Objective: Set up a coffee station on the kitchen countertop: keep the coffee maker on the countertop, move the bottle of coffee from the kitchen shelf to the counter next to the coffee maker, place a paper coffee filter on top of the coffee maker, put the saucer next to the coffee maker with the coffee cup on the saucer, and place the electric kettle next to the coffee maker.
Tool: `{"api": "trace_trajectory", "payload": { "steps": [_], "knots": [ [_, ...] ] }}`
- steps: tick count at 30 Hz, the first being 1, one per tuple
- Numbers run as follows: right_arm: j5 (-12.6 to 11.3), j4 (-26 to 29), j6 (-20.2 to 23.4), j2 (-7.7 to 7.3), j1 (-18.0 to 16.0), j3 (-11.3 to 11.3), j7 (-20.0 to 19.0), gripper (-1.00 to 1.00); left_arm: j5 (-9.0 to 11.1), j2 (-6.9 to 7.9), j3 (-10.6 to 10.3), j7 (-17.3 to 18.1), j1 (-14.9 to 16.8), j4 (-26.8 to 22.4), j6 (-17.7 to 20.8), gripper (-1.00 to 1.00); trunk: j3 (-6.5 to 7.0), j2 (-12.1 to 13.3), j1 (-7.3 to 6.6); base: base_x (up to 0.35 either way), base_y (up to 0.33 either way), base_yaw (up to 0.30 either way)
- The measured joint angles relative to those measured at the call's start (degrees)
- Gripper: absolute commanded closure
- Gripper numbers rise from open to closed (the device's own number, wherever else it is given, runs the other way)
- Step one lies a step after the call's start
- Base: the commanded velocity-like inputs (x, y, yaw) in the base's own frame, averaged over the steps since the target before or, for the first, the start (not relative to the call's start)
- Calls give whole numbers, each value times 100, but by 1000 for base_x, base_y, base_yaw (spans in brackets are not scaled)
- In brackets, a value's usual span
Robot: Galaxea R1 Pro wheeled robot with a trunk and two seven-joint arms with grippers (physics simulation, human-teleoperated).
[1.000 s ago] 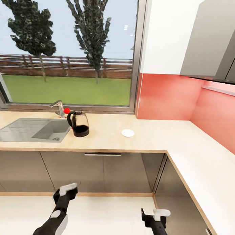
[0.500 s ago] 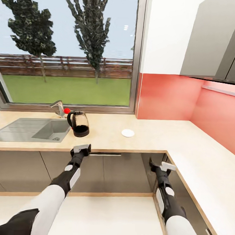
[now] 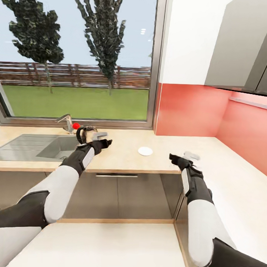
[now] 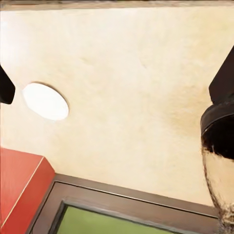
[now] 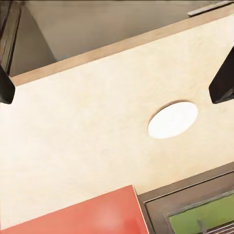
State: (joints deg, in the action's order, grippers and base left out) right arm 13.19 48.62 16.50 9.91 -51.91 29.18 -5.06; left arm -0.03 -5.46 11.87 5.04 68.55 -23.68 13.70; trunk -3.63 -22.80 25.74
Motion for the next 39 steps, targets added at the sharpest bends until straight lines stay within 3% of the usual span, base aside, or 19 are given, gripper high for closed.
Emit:
{"api": "trace_trajectory", "payload": {
  "steps": [2, 4, 6, 10, 13, 22, 39],
  "knots": [
    [-1, 135, 778, 0, -188, -3, -10, -100, 168, 45, -1, 32, 266, -4, 697, -100, 0, 1, 0, 0, 0, 0],
    [0, 230, 1489, 1, -313, -4, -31, -100, 307, 195, -6, 108, 406, -5, 1337, -100, -1, 1, 0, 0, 0, 0],
    [0, 315, 1723, 1, -340, -5, -71, -100, 324, 256, -66, 448, 355, -12, 1585, -100, -2, 2, 0, 0, 0, 0],
    [15, 341, 1840, 1, -343, -17, -638, -100, 298, 265, -88, 667, 106, -17, 1602, -100, -3, 2, 0, 0, 0, 0],
    [31, 315, 1852, 1, -339, -19, -853, -100, 298, 285, -82, 707, -49, -24, 1562, -100, -2, 1, -1, 75, 0, 0],
    [44, -89, 1852, 1, -338, -27, -910, -100, 323, 290, -82, 1051, -92, -352, 1555, -100, -2, 1, -3, 277, 0, 0],
    [53, -698, 1845, 0, -331, -29, -912, -100, 351, 287, -65, 1113, -244, -308, 1548, -100, -2, 1, -3, 333, 0, -97]
  ]
}}
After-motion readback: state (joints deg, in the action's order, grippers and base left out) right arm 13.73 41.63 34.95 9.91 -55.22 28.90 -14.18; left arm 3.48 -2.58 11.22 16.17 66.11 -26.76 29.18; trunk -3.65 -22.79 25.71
